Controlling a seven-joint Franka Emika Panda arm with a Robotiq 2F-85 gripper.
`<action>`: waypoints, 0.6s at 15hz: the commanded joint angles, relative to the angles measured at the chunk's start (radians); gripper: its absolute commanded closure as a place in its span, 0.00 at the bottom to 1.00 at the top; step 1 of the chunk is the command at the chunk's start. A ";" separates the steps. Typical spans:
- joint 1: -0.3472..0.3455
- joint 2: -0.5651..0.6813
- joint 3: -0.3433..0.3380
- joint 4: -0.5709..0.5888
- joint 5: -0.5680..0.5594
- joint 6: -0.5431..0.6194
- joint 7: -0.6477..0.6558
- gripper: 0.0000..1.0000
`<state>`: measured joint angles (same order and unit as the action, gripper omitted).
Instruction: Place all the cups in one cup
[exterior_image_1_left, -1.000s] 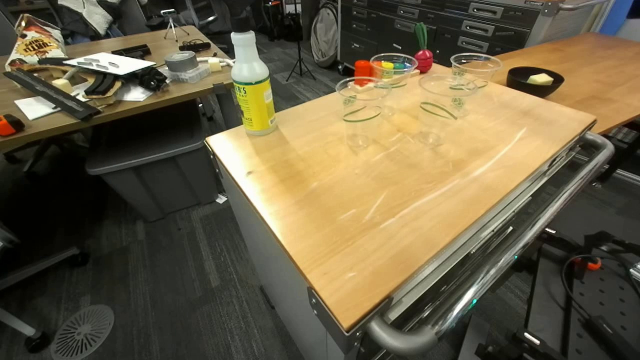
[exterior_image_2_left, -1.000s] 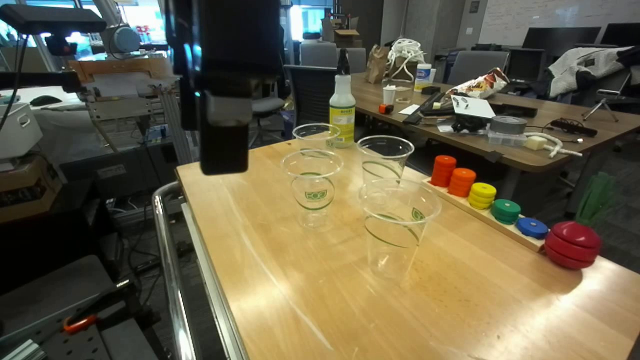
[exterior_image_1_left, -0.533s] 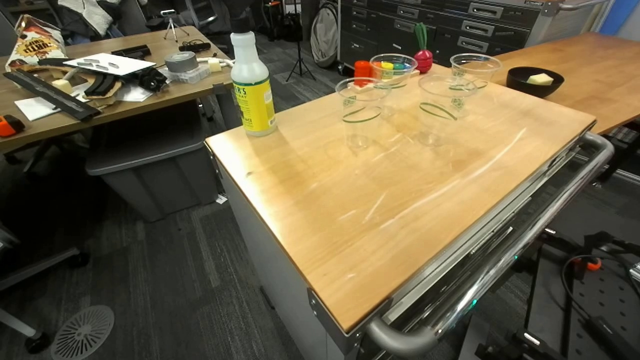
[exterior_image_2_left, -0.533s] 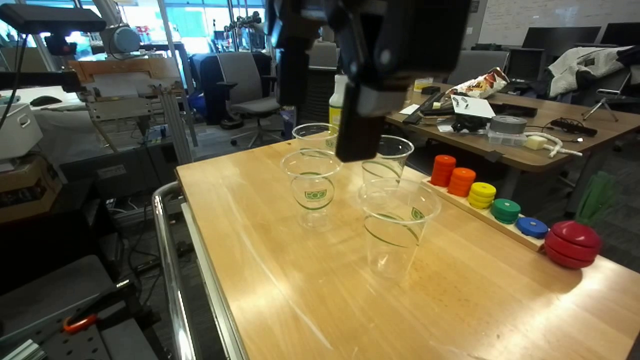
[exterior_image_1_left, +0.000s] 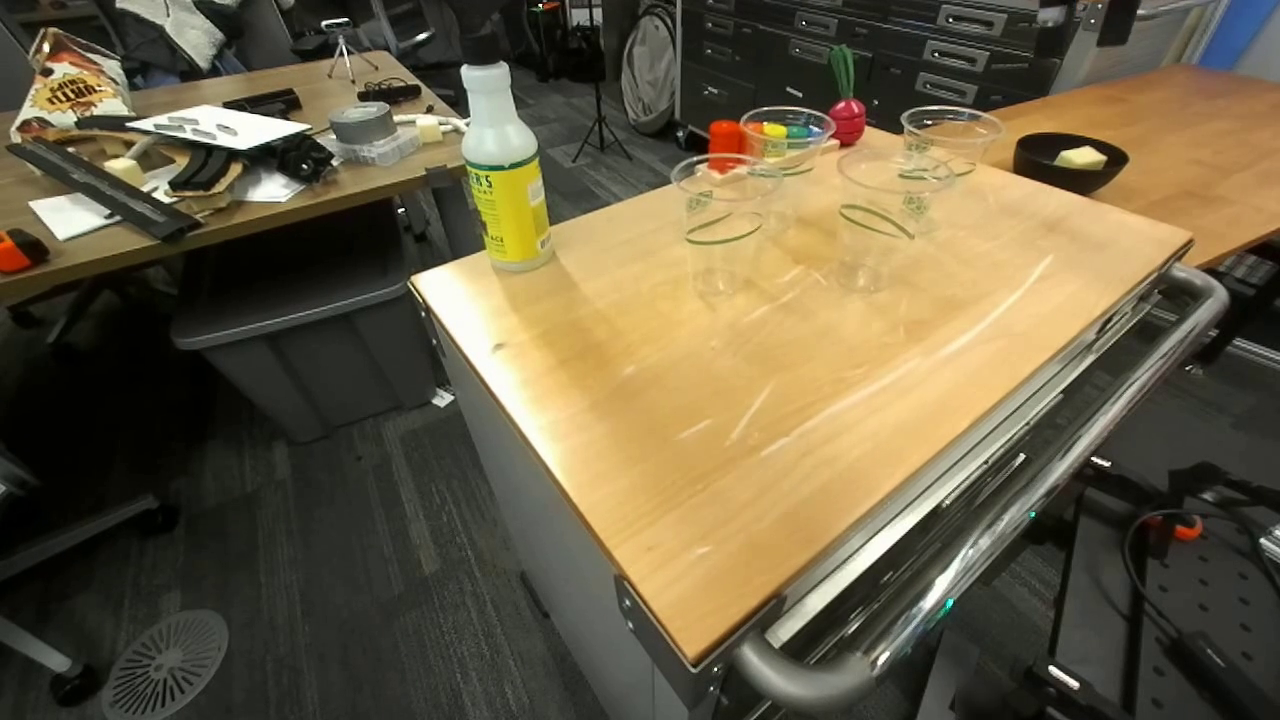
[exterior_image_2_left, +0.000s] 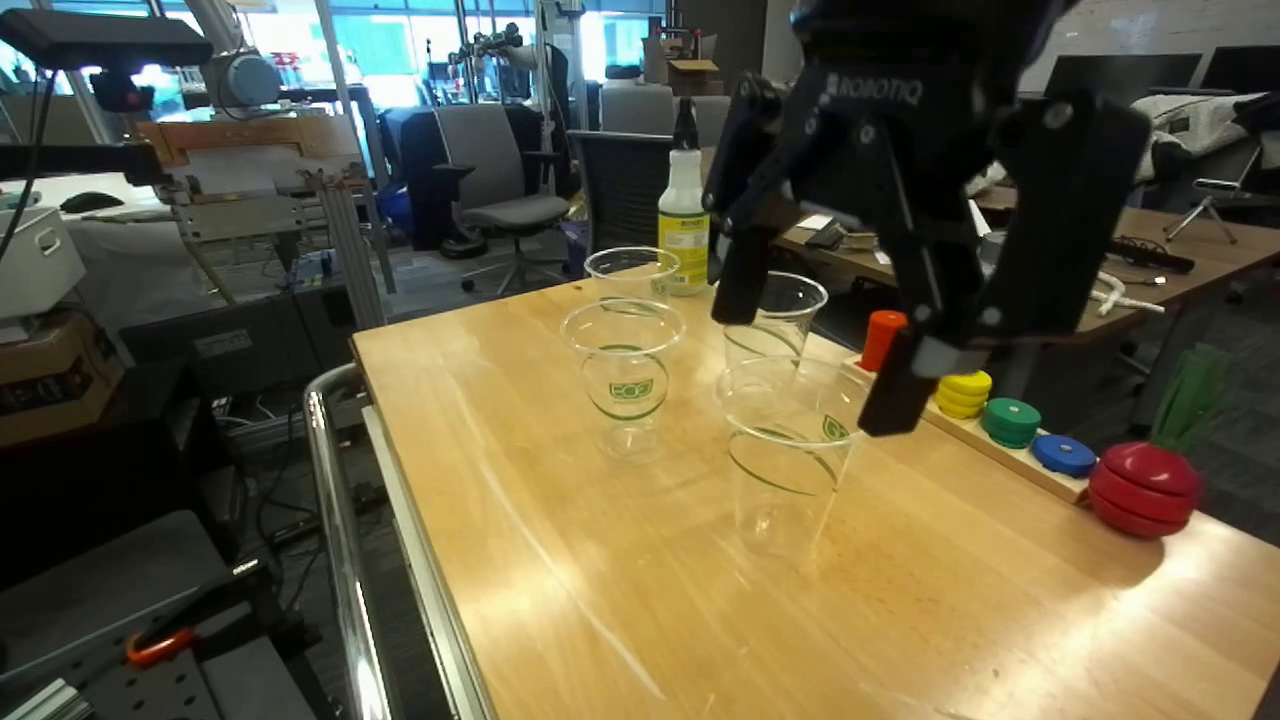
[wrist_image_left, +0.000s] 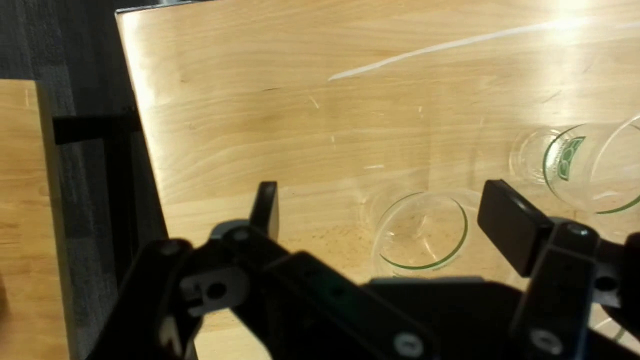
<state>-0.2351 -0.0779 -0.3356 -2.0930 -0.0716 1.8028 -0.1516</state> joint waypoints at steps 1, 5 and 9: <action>-0.022 0.138 0.011 0.112 0.021 -0.018 0.004 0.00; -0.050 0.221 0.013 0.159 0.091 -0.020 -0.031 0.00; -0.081 0.278 0.019 0.193 0.182 -0.023 -0.050 0.00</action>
<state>-0.2792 0.1525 -0.3349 -1.9615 0.0434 1.8025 -0.1688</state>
